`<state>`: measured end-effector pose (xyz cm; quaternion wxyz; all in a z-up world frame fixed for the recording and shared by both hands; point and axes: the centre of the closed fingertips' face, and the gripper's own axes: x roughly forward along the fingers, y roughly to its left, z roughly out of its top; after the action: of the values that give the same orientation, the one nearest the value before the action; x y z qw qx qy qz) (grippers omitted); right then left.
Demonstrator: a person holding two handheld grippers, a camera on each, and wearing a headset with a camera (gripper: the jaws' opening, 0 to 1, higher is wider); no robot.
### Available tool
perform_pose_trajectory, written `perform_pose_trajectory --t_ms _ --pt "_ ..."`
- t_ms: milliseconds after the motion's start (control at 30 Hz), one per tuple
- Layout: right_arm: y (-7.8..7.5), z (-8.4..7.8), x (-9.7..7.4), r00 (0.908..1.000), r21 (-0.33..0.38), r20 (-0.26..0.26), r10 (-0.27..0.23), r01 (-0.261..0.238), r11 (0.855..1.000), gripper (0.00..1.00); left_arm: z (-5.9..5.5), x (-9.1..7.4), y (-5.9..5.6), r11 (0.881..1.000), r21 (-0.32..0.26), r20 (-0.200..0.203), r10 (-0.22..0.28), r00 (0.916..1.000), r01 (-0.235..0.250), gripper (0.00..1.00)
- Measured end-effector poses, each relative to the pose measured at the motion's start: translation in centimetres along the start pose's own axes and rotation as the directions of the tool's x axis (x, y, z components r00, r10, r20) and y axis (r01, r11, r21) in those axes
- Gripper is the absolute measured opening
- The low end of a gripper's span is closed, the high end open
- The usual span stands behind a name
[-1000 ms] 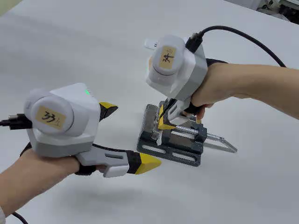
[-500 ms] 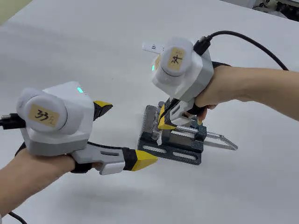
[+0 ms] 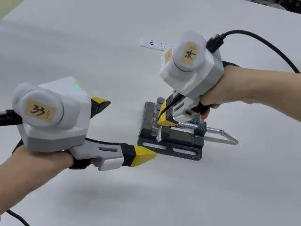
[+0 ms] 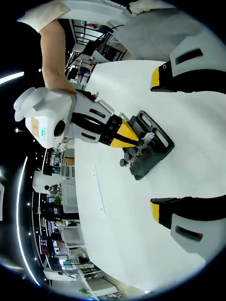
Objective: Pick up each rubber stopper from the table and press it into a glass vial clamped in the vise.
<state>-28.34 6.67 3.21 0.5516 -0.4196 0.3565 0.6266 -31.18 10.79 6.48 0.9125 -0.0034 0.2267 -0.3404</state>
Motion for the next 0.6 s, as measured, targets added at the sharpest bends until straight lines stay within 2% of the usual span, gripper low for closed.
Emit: perform_pose_trajectory --t_ms 33,100,167,267,333,433,500,533,600 --pt "-0.1 0.0 0.0 0.9999 -0.002 0.011 -0.008 0.008 1.000 0.01 0.0 0.0 0.0 1.000 0.001 0.000 0.000 1.0000 0.000 0.92" --pt "-0.1 0.0 -0.1 0.9990 0.040 0.041 -0.018 0.016 0.999 0.02 0.0 0.1 -0.1 1.000 0.000 -0.001 -0.002 1.0000 0.002 0.92" --pt "-0.1 -0.3 -0.2 0.9988 0.034 0.045 -0.018 0.016 0.999 0.03 0.0 0.1 -0.2 1.000 0.003 -0.003 -0.002 1.0000 0.002 0.92" --pt "0.1 -0.3 -0.7 0.9950 0.084 0.093 -0.037 0.029 0.996 0.11 0.0 0.1 -0.2 1.000 0.002 -0.003 -0.004 1.0000 0.004 0.92" --pt "-0.2 -0.3 -0.9 0.9902 0.101 0.128 -0.054 0.042 0.994 0.12 0.0 0.1 -0.2 1.000 0.002 -0.004 -0.004 1.0000 0.004 0.92" --pt "-0.3 -0.7 -1.4 0.9845 0.143 0.153 -0.085 0.063 0.988 0.19 -0.1 0.1 -0.2 1.000 0.003 -0.008 -0.009 0.9999 0.009 0.92" --pt "-0.4 -1.1 -1.7 0.9776 0.172 0.180 -0.109 0.078 0.982 0.25 0.0 0.2 -0.3 1.000 0.004 -0.010 -0.010 0.9999 0.010 0.92" --pt "-0.3 -1.4 -1.7 0.9779 0.176 0.181 -0.105 0.073 0.982 0.27 0.0 0.2 -0.4 1.000 0.004 -0.010 -0.012 0.9999 0.012 0.92" --pt "-0.5 -1.9 -2.0 0.9709 0.211 0.191 -0.144 0.103 0.972 0.32 0.0 0.2 -0.4 1.000 0.006 -0.011 -0.012 0.9999 0.012 0.92"
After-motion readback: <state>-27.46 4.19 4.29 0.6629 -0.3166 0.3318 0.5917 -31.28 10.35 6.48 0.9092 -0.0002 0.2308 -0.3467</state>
